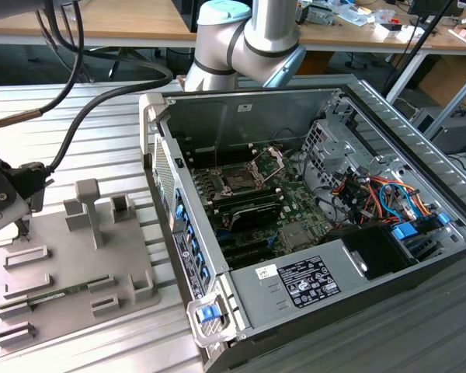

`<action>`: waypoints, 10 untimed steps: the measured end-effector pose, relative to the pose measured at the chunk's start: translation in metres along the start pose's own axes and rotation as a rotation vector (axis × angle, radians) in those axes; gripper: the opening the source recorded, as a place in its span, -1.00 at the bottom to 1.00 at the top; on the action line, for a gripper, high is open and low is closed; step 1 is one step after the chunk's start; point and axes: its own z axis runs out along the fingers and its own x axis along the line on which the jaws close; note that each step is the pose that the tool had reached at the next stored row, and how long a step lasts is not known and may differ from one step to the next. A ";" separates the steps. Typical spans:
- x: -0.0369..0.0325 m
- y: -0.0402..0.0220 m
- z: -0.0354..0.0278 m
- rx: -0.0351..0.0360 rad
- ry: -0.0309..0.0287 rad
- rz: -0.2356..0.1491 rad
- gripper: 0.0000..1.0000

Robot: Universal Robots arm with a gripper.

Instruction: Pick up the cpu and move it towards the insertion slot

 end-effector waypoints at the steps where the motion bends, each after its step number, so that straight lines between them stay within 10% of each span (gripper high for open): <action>1: 0.0000 0.0000 -0.0004 0.0000 0.0001 0.000 0.09; 10: 0.0000 0.0005 -0.0082 -0.0009 0.0000 0.000 0.09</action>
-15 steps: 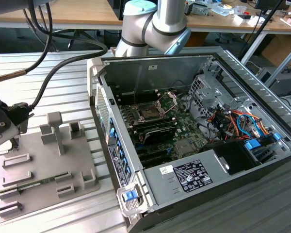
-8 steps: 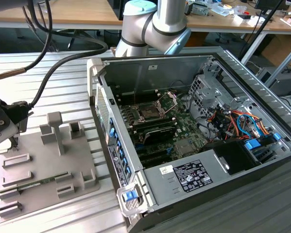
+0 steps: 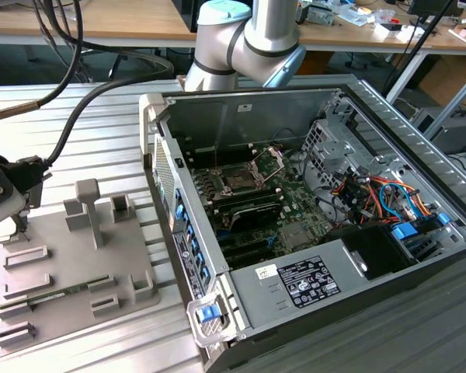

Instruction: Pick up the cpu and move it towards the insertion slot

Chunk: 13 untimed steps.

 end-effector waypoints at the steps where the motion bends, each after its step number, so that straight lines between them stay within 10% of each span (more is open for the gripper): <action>1: 0.0000 0.0000 -0.0003 0.0000 0.0000 0.000 0.09; 13: 0.0000 0.0003 -0.0060 -0.0004 0.0000 0.000 0.09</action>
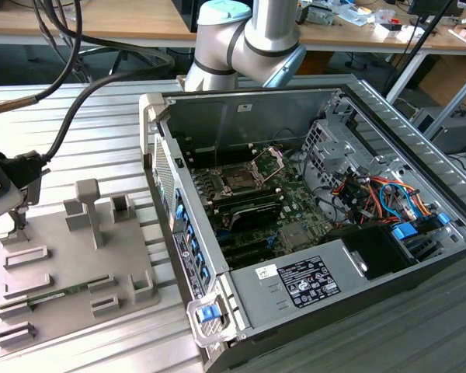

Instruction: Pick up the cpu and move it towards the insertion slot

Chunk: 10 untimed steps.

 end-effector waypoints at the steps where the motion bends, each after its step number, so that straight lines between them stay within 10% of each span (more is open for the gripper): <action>1: 0.0000 0.0000 -0.0004 0.0000 0.0000 0.000 0.09; 10: 0.0000 0.0003 -0.0052 -0.0002 0.0000 0.000 0.09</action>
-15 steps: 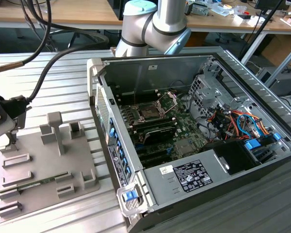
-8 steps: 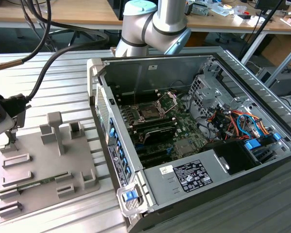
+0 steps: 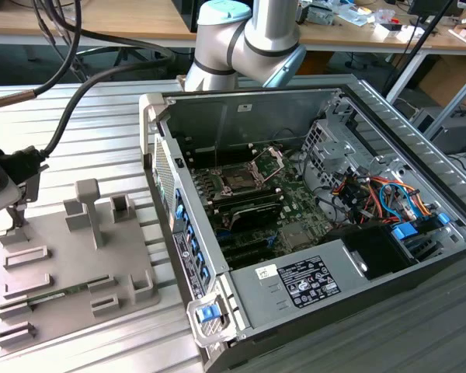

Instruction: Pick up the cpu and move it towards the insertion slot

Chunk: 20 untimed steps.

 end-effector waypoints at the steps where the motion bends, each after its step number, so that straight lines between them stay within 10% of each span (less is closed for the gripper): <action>1: 0.0000 0.0001 -0.0007 -0.0001 0.0000 0.000 0.09; 20: 0.0000 0.0007 -0.0129 -0.0014 -0.0001 0.000 0.09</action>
